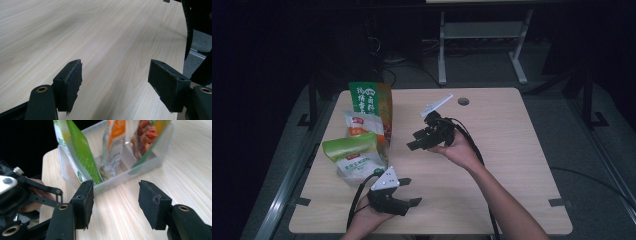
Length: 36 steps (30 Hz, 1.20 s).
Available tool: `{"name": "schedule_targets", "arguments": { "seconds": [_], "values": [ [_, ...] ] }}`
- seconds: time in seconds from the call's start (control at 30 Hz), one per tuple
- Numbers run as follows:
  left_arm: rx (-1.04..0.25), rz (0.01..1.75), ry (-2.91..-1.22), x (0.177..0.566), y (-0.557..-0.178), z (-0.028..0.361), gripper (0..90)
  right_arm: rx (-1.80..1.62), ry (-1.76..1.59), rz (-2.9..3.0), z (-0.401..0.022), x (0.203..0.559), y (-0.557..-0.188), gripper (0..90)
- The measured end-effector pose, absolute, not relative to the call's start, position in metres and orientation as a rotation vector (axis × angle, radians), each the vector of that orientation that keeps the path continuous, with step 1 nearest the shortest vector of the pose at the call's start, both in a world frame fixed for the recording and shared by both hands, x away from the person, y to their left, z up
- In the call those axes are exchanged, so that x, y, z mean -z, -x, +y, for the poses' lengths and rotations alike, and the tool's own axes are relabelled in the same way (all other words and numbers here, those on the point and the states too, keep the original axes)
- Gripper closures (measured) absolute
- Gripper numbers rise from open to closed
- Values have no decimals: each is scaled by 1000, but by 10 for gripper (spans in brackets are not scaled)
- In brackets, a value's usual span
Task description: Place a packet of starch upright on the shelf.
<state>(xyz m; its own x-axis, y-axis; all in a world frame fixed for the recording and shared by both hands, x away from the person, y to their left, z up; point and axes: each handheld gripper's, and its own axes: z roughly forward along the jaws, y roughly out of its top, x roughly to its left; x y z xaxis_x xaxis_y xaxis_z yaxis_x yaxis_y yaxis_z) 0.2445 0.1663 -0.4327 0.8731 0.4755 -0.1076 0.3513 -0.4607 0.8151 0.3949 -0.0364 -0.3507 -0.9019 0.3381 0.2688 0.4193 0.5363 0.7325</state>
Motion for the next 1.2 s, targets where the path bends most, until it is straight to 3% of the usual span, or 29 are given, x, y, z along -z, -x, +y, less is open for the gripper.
{"name": "schedule_targets", "arguments": {
  "seconds": [1.2],
  "values": [
    [-190,601,-2090,434,-243,168,263,1254,1012,-2694,-157,373,-358,367]
  ]
}}
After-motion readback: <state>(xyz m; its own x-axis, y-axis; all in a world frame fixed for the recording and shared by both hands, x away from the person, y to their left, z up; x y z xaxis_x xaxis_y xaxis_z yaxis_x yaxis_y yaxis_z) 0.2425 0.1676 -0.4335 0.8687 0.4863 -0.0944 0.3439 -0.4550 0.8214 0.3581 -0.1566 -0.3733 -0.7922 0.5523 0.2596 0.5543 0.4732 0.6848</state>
